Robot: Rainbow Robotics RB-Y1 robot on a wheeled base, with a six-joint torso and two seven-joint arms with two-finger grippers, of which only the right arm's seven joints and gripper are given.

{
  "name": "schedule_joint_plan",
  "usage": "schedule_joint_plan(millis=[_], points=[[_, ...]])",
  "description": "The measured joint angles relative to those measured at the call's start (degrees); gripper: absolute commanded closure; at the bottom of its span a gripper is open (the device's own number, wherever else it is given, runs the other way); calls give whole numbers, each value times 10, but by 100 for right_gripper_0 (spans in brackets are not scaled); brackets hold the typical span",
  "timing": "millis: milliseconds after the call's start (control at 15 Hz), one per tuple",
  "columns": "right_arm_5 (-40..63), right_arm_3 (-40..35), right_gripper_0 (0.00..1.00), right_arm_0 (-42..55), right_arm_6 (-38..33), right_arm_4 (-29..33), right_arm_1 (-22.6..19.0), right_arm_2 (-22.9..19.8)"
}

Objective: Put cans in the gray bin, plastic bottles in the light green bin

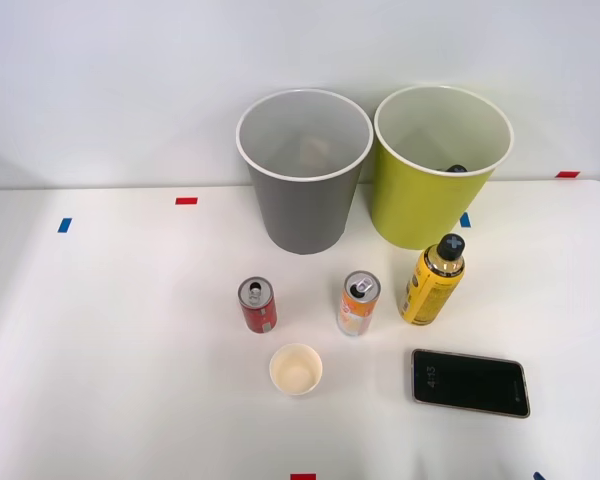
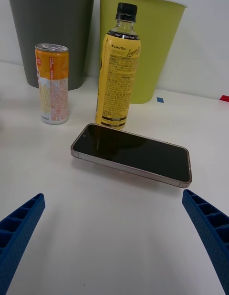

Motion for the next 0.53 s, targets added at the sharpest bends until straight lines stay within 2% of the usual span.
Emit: schedule_joint_plan(millis=[533], points=[[0,0,0,0,0,0,0,0]])
